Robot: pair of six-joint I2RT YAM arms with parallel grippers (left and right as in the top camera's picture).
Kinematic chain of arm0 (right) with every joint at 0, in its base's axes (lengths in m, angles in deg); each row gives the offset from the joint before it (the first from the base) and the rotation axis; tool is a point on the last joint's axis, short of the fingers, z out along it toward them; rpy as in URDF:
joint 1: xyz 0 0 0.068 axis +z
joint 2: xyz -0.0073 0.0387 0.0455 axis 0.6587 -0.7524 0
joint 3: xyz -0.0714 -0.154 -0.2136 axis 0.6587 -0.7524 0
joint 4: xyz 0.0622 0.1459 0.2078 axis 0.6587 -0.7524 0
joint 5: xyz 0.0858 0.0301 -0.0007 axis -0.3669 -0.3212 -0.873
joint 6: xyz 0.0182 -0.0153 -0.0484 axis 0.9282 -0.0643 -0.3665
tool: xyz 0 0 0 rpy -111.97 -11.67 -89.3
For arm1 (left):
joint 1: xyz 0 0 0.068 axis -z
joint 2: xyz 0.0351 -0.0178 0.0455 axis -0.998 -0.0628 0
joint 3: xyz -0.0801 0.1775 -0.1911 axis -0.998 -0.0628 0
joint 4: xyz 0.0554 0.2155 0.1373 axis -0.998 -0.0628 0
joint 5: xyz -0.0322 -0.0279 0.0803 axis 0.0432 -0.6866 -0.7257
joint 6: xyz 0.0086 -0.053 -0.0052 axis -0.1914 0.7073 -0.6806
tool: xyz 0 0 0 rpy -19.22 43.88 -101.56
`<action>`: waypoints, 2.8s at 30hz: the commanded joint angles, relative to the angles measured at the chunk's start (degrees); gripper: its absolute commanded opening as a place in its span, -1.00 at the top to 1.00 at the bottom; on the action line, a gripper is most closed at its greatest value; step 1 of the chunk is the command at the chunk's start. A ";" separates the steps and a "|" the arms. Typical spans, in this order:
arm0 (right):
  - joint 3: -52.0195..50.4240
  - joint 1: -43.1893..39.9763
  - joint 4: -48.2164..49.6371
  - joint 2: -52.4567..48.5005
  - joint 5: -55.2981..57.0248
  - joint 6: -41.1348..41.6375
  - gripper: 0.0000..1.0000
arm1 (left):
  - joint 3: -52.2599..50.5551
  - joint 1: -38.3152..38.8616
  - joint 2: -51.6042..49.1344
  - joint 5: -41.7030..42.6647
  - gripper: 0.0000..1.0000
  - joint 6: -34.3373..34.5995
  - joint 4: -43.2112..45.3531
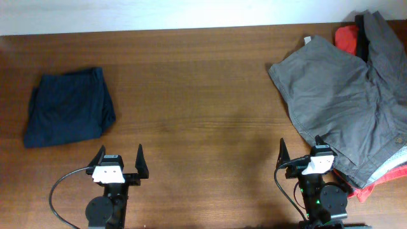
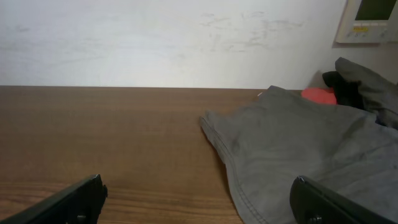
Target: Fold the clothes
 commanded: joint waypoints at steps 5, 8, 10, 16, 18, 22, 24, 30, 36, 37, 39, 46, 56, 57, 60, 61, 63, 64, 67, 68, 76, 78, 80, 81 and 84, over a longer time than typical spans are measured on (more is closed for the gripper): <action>-0.33 -0.33 -0.33 0.44 0.09 -0.37 -0.97 | -0.39 0.15 0.61 -0.22 -0.99 -1.11 0.02; -0.33 -0.33 -0.33 0.44 0.09 -0.37 -0.98 | -0.39 0.15 0.61 -0.22 -0.98 -1.11 0.00; -0.33 -0.33 -0.33 0.44 0.09 -0.37 -0.97 | -0.39 0.15 0.61 -0.22 -0.98 -1.11 0.00; -0.33 -0.33 -0.33 0.44 0.09 -0.37 -0.97 | -0.39 0.15 0.61 -0.22 -0.99 -1.09 0.02; -0.33 -0.33 -0.33 0.44 0.09 -0.37 -0.98 | -0.39 0.15 0.61 -0.22 -0.98 -1.11 0.00; -0.33 -0.33 -0.33 0.44 0.09 -0.37 -0.97 | -0.39 0.15 0.61 -0.22 -0.98 -1.11 0.00; -0.33 -0.33 -0.33 0.44 0.09 -0.37 -0.98 | -0.39 0.15 0.61 -0.22 -0.99 -1.11 0.00; -0.33 -0.33 -0.33 0.44 0.09 -0.37 -0.97 | -0.39 0.15 0.61 -0.22 -0.98 -1.11 0.00; -0.33 -0.33 -0.33 0.44 0.09 -0.37 -0.98 | -0.39 0.15 0.61 -0.22 -0.98 -1.11 0.00; -0.33 -0.33 -0.33 0.44 0.09 -0.37 -0.98 | -0.39 0.15 0.61 -0.22 -0.99 -1.11 0.00; -0.33 -0.33 -0.33 0.44 0.09 -0.37 -0.97 | -0.39 0.15 0.61 -0.22 -0.99 -1.11 0.02; -0.33 -0.33 -0.33 0.44 0.09 -0.37 -0.98 | -0.39 0.15 0.61 -0.22 -0.98 -1.11 0.02; -0.33 -0.33 -0.33 0.44 0.09 -0.37 -0.97 | -0.39 0.17 0.61 -0.15 -0.98 -1.09 0.02; -0.33 -0.33 -0.33 0.44 0.09 -0.37 -0.98 | -0.39 0.15 0.61 -0.15 -0.98 -1.09 0.00; -0.33 -0.33 -0.33 0.44 0.09 -0.37 -0.98 | -0.39 0.17 0.61 -0.20 -0.98 -1.09 0.00; -0.33 -0.33 -0.33 0.44 0.09 -0.37 -0.97 | -0.39 0.15 0.61 -0.17 -0.98 -1.09 0.00; -0.33 -0.33 -0.33 0.44 0.09 -0.37 -0.98 | -0.39 0.17 0.61 -0.17 -0.98 -1.09 0.02; -0.33 -0.33 -0.33 0.44 0.09 -0.37 -0.97 | -0.42 0.17 0.61 -0.15 -0.98 -1.09 0.02; -0.33 -0.33 -0.35 0.44 -0.17 -0.37 -0.98 | -0.39 0.15 0.61 -0.13 -0.98 -1.09 0.00; -0.33 -0.33 -0.35 0.44 -0.17 -0.35 -0.98 | -0.39 0.15 0.61 -0.13 -0.98 -1.09 0.02; 2.01 -0.33 -2.67 0.39 -0.09 1.60 -0.98 | 0.79 0.15 0.61 4.74 -0.98 1.86 -0.15; 4.17 -0.33 -4.83 0.15 0.33 1.57 -0.97 | 2.10 0.15 0.55 4.76 -0.98 3.98 -0.46; 7.54 -0.33 -7.69 -0.83 0.42 1.57 -0.97 | 3.82 0.15 0.33 4.79 -0.98 5.86 -1.14; 9.07 -0.33 -8.76 -1.49 0.68 1.60 -0.98 | 5.16 0.15 0.02 4.81 -0.98 5.97 -1.77; 14.16 -0.33 -10.71 -4.39 1.92 2.25 -0.98 | 8.87 0.15 -1.60 4.79 -0.98 5.97 -3.45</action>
